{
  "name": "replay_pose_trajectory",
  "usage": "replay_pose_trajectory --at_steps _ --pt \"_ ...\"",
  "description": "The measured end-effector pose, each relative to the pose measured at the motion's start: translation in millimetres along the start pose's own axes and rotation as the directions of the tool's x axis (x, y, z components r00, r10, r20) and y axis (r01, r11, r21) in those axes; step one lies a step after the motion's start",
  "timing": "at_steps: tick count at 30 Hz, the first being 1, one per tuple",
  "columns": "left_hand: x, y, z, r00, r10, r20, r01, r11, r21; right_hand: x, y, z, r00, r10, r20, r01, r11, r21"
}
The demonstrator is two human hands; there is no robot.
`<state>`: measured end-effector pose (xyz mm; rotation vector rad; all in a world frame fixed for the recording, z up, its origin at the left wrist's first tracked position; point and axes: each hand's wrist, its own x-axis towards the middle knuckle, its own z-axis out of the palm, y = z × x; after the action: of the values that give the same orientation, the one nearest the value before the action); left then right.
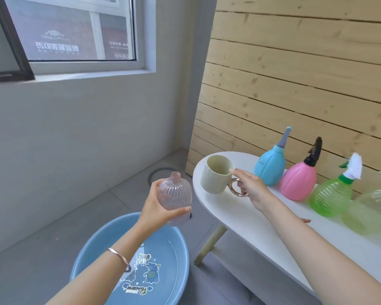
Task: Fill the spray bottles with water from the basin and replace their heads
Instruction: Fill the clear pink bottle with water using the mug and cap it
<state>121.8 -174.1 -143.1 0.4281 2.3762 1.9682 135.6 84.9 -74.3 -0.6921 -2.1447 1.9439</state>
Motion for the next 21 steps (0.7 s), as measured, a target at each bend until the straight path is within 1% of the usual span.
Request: replay_pose_trajectory --at_steps 4,6,8,11,13,15,17,19,21 --pt "0 -19 -35 0.998 -0.016 -0.066 0.015 1.000 -0.015 -11 -27 54 0.988 -0.122 0.099 0.129 0.990 -0.061" --pt "-1 -30 -57 0.994 -0.022 -0.105 0.020 0.999 -0.027 -10 -28 83 0.981 -0.149 0.128 0.158 0.985 -0.065" --pt "-2 -47 -79 0.988 -0.042 -0.151 0.040 0.999 -0.017 -6 -14 112 0.975 -0.152 0.163 0.165 0.984 -0.069" --pt "-8 -78 -104 0.965 -0.117 -0.235 0.117 0.993 -0.014 2 22 146 0.964 -0.130 0.233 0.164 0.977 -0.134" --pt "-15 -112 -116 0.939 -0.181 -0.294 0.188 0.982 -0.004 8 59 172 0.942 -0.095 0.322 0.160 0.970 -0.182" --pt "-25 -145 -122 0.920 -0.225 -0.321 0.246 0.969 0.025 11 101 190 0.912 -0.082 0.402 0.189 0.954 -0.234" --pt "-35 -176 -124 0.902 -0.270 -0.338 0.303 0.952 0.047 14 142 200 0.892 -0.084 0.445 0.229 0.932 -0.282" --pt "-42 -206 -122 0.892 -0.295 -0.342 0.333 0.941 0.058 18 182 206 0.876 -0.097 0.473 0.289 0.890 -0.352" --pt "-49 -227 -117 0.894 -0.298 -0.335 0.339 0.938 0.070 19 210 209 0.866 -0.136 0.482 0.374 0.816 -0.440"
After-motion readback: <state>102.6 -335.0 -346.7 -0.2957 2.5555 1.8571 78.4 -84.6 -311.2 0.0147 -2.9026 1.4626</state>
